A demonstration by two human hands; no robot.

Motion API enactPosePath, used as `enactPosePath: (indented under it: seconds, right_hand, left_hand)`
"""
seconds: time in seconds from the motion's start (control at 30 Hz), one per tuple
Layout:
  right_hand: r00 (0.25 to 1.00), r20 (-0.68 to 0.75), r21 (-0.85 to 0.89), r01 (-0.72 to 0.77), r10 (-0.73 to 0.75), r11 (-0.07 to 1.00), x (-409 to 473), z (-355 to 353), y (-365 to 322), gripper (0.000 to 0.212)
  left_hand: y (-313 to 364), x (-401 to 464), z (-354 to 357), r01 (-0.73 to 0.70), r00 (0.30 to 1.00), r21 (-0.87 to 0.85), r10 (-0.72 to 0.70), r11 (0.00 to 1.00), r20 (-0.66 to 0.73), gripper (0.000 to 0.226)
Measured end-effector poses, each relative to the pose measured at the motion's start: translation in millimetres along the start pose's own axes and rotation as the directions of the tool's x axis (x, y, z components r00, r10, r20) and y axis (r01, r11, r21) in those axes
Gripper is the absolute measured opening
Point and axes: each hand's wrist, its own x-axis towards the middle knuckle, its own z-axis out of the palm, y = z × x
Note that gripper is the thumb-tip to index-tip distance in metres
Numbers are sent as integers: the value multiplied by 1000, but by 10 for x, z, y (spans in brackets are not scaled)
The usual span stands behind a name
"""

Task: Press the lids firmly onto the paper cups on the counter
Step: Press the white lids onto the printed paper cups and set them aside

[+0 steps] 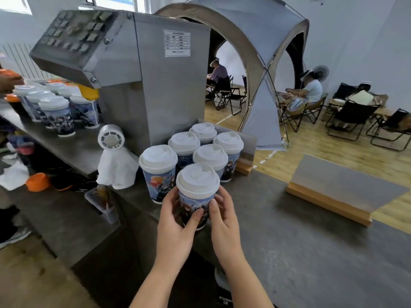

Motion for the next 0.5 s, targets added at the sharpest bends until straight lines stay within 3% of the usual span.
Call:
enactPosePath:
  seconds: [0.33,0.5]
  right_hand:
    - [996,-88,-36,11,-14,999,28,270,86,41]
    - [996,-93,32,-4,7,999,13,315,52,38]
  left_hand:
    - [-192,203,-182,3,999,8,-3,1000,35,67]
    - [-254,199,-183,-9,1000,14,9,1000,22,69]
